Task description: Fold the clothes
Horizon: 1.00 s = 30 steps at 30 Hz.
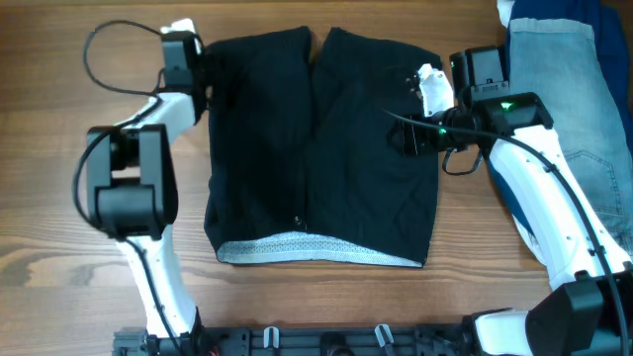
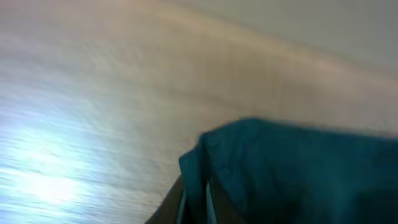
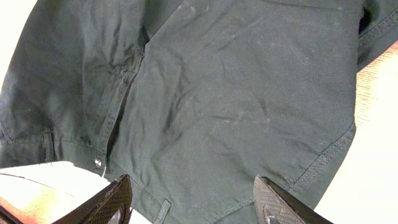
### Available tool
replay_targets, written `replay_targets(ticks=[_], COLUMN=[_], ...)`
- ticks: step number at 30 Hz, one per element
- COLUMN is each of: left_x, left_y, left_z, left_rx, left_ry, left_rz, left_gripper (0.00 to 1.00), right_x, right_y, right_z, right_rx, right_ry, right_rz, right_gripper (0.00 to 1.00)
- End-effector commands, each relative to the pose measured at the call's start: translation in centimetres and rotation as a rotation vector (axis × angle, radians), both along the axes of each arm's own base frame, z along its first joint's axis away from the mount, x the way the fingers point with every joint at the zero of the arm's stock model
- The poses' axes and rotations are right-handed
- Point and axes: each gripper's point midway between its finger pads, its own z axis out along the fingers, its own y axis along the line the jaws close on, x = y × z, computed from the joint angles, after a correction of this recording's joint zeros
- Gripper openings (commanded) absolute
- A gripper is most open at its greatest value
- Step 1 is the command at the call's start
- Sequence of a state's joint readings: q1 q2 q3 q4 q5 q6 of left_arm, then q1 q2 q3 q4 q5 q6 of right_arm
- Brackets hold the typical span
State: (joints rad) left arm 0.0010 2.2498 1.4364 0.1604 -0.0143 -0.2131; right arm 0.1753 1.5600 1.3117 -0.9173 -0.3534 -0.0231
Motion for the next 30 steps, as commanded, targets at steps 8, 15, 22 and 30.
replay_targets(ticks=[8, 15, 22, 30], left_x=[-0.6, -11.0, -17.0, -16.7], left_y=[6.2, 1.0, -0.7, -1.1], left_z=[14.1, 17.2, 16.3, 16.5], left_rx=[0.179, 0.025, -0.068, -0.058], left_ry=[-0.167, 0.119, 0.315, 0.3], left_rz=[0.051, -0.144, -0.191, -0.207], left_gripper=[1.0, 1.0, 1.0, 1.0], right_x=[0.8, -0.4, -4.7, -3.2], right_y=[0.0, 1.3, -0.2, -2.5], right_z=[0.6, -5.0, -11.7, -17.8], right_rx=[0.0, -0.021, -0.298, -0.372], right_ry=[-0.023, 0.211, 0.499, 0.548], right_rz=[-0.028, -0.084, -0.212, -0.267], right_gripper=[0.63, 0.77, 0.88, 0.91])
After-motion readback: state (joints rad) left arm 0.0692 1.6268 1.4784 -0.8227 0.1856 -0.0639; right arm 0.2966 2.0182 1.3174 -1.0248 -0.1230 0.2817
